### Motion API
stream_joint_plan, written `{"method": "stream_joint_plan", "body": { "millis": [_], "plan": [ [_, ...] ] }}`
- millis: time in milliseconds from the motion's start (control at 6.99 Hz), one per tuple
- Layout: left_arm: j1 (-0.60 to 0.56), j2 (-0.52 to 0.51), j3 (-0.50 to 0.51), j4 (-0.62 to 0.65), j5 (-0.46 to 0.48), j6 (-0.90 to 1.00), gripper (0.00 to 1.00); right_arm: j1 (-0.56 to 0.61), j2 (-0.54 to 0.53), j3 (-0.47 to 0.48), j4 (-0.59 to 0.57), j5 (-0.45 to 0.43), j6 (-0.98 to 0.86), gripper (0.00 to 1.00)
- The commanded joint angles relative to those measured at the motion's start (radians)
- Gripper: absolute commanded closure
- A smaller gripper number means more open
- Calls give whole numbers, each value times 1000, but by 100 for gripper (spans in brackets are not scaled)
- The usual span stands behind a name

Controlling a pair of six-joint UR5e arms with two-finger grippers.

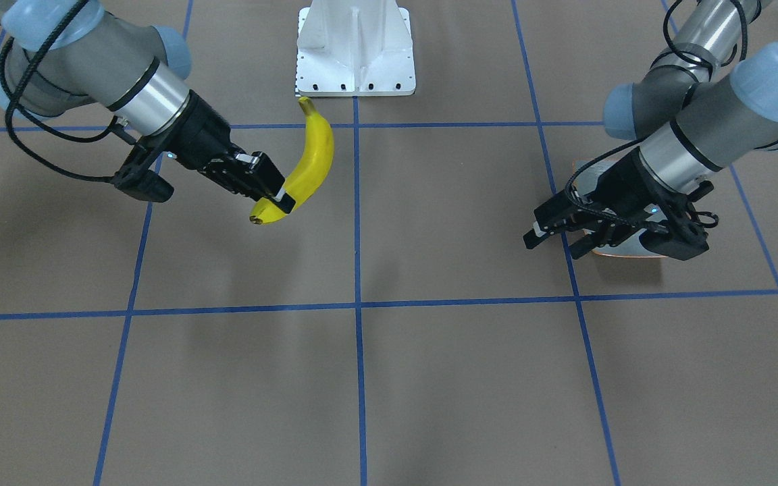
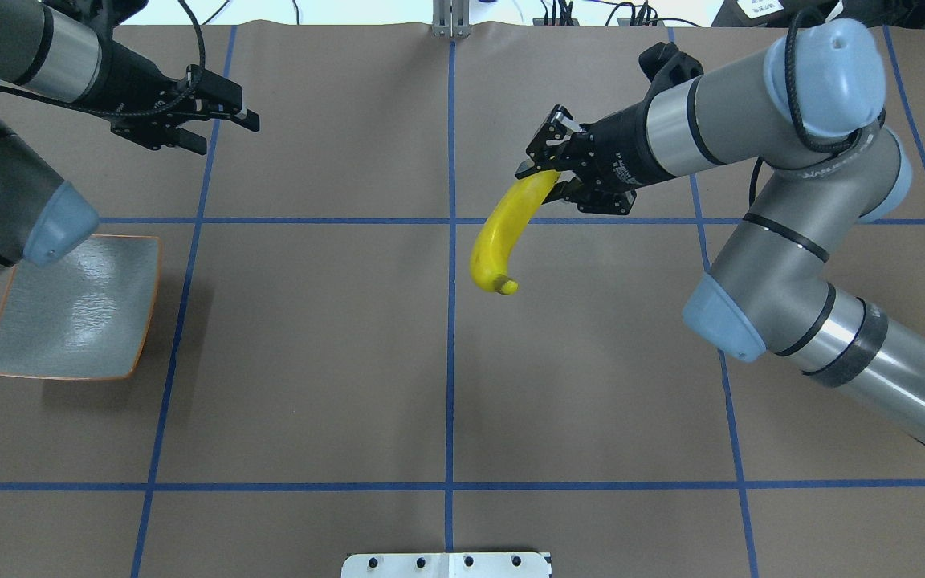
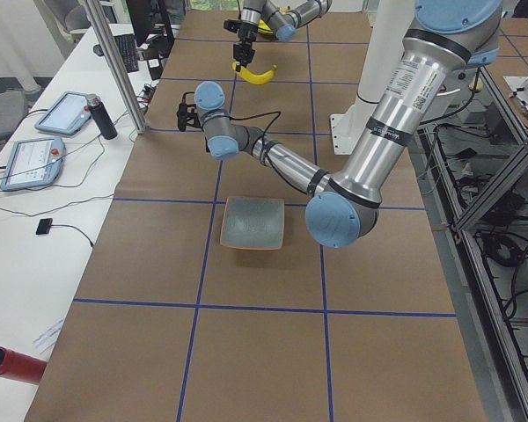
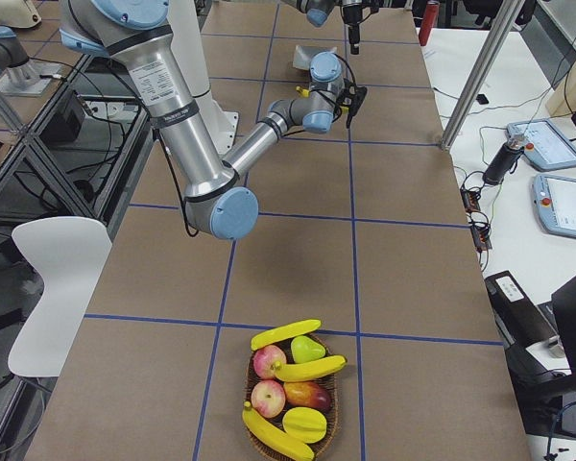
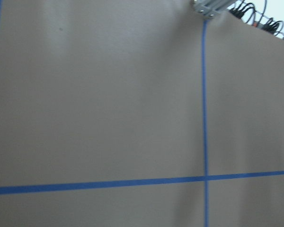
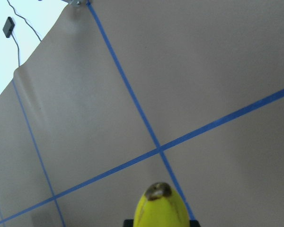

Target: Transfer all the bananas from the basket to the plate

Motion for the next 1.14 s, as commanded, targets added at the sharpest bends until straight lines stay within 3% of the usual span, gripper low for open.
{"method": "stream_joint_plan", "body": {
  "millis": [0, 572, 1002],
  "plan": [
    [80, -24, -29, -172, 6, -290, 0, -31, 2, 19, 19, -37, 29, 100],
    [217, -138, -39, -168, 8, -317, 0, -37, 4, 15, 19, -37, 24, 100],
    [306, -167, -39, -169, 71, -317, 0, -39, 5, 16, 20, -37, 22, 100]
  ]
}}
